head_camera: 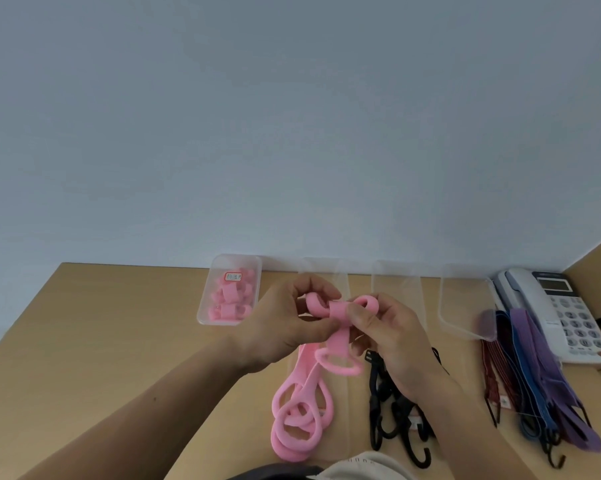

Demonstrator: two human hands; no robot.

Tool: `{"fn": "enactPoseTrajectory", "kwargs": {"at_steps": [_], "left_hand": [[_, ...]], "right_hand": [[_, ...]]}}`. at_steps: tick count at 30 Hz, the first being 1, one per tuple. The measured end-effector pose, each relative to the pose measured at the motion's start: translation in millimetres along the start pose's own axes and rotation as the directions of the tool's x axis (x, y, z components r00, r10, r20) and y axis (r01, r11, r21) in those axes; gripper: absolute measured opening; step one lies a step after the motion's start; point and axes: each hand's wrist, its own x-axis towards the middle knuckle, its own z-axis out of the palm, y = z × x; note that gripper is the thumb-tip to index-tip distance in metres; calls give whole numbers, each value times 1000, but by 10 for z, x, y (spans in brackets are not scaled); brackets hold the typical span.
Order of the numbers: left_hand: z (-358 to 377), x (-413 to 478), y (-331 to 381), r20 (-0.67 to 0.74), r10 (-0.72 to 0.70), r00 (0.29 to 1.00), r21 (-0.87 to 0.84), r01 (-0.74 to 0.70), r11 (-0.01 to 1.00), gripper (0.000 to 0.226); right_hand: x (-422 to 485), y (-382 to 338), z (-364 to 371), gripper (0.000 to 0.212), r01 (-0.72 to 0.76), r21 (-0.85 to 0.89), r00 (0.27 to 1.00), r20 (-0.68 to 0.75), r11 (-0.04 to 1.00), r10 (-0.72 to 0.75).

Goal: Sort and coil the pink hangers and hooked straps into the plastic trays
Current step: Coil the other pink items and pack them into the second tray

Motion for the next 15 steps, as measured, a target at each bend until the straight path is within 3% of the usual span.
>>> {"fn": "enactPoseTrajectory", "kwargs": {"at_steps": [6,11,15], "left_hand": [[-33,8,-25,19,-76,997,86,74,994,50],[-17,-10,10,64,-115,991,150,104,983,36],[-13,-36,41,108,-162,981,48,157,986,39]], "right_hand": [[-10,-17,5,38,28,8,1000,-14,1000,-28],[-27,-28,-8,29,58,-2,998,-9,998,-59],[-65,-28,2,29,74,-1,997,4,997,-74]]}}
